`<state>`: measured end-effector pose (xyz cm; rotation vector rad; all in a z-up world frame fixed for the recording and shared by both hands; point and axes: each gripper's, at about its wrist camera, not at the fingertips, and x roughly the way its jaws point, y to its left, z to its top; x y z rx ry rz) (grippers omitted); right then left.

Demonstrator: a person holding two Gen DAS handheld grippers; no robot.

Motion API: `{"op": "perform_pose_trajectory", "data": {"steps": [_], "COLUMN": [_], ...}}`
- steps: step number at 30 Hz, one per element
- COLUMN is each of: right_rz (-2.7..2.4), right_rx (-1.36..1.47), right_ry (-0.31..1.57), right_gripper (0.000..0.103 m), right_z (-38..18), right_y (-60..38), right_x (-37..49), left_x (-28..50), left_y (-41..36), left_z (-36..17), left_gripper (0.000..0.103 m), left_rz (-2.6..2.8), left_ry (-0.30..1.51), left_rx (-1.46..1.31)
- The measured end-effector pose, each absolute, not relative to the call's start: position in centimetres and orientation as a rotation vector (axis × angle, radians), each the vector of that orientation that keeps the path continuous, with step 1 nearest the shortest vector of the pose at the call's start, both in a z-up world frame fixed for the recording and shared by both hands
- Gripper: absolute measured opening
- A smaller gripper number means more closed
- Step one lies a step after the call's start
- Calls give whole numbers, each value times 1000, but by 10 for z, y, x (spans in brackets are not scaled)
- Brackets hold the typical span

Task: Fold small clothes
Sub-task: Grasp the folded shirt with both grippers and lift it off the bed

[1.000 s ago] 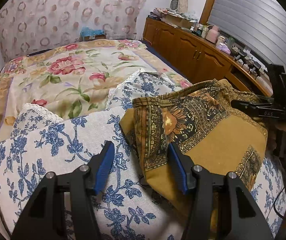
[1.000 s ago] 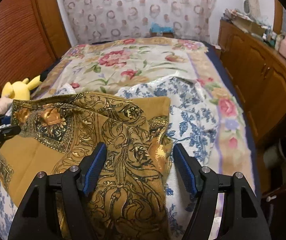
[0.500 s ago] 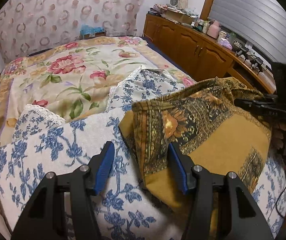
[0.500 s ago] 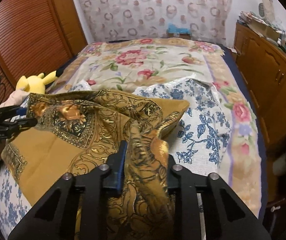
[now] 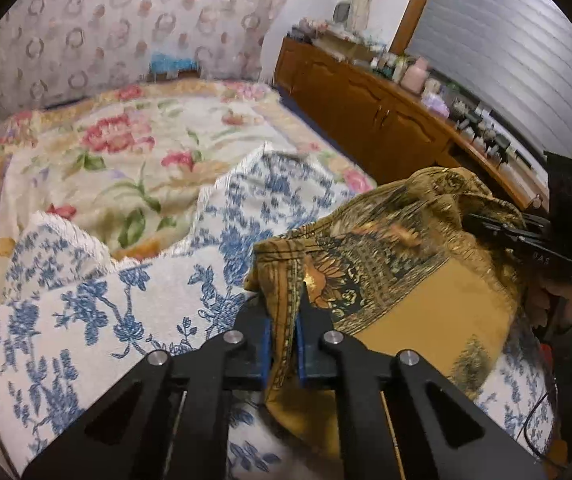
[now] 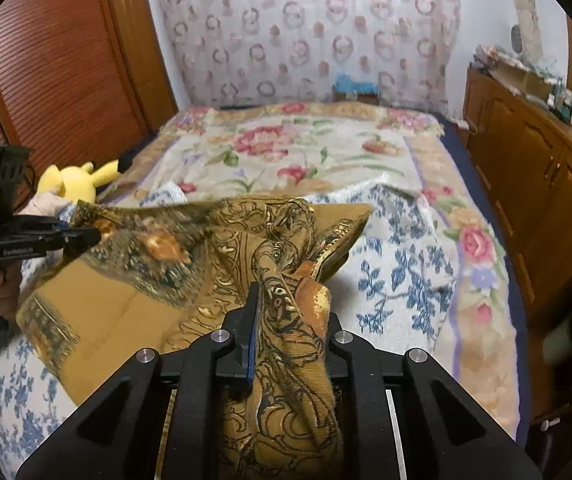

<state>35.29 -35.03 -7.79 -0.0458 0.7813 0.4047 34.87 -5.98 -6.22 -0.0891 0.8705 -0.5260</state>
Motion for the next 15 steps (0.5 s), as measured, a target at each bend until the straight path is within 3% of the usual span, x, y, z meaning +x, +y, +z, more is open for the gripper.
{"op": "perform_pose_trajectory", "data": {"steps": [15], "right_rz": [478], "right_rx": [-157], "right_ry": [600], "right_gripper": [14], "right_z": [-8], "right_y": [-290], "right_x": [313], "left_x": [279], "left_y": [-13], "left_z": [7], "left_gripper": [6], "left_rz": [-458], "left_ry": [672], "left_rx": [-108]}}
